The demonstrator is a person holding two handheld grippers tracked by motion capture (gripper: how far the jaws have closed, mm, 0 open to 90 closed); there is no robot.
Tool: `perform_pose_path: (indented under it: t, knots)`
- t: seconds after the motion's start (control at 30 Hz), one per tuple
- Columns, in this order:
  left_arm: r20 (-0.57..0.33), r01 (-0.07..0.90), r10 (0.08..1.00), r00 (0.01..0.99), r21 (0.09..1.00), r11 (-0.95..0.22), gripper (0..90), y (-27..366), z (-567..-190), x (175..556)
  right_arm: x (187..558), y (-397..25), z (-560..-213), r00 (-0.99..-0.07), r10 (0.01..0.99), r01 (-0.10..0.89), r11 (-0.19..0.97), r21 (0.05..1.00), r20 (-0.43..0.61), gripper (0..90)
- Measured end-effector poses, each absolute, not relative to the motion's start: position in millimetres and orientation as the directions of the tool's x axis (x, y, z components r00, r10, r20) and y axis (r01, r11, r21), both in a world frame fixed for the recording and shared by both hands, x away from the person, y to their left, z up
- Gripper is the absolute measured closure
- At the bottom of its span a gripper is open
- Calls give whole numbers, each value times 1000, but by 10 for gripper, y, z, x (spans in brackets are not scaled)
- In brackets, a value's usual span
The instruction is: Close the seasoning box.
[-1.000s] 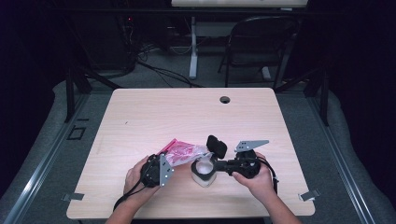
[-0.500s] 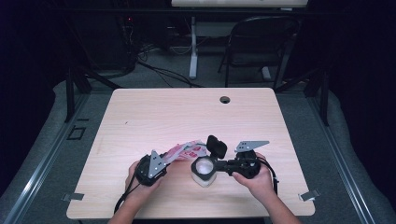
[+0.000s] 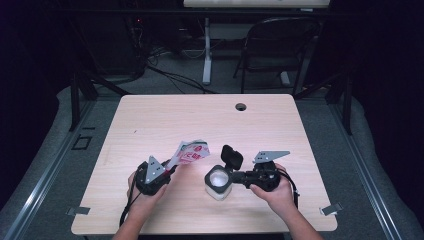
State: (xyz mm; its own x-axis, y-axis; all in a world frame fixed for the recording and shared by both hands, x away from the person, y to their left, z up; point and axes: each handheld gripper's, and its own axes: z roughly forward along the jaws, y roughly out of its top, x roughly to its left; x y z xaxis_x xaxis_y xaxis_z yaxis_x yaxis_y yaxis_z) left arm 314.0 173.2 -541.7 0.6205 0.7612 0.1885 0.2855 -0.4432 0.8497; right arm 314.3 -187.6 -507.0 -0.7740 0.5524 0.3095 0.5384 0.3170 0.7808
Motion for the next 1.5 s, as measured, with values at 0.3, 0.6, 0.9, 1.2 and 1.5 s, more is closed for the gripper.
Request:
perform_pose_path:
  t: [0.3, 0.6, 0.9, 1.2, 1.5]
  knots:
    - [136, 333, 821, 554, 868, -368, 709, 1928, -5382, 3223, 3120, -1961, -5052, -762, 573, 537, 298, 789, 303, 776]
    - [103, 378, 876, 470, 874, -305, 709, 2189, -5378, 3292, 3116, -2047, -5037, -749, 588, 543, 282, 791, 304, 760]
    - [96, 397, 909, 406, 877, -271, 709, 2356, -5378, 3303, 3125, -2090, -5020, -743, 594, 544, 267, 795, 309, 757]
    - [94, 421, 935, 343, 874, -242, 709, 2508, -5425, 3316, 3135, -2120, -5029, -733, 604, 547, 248, 800, 313, 751]
    - [85, 456, 958, 273, 865, -207, 708, 2663, -5498, 3353, 3147, -2131, -5041, -733, 604, 549, 252, 797, 314, 745]
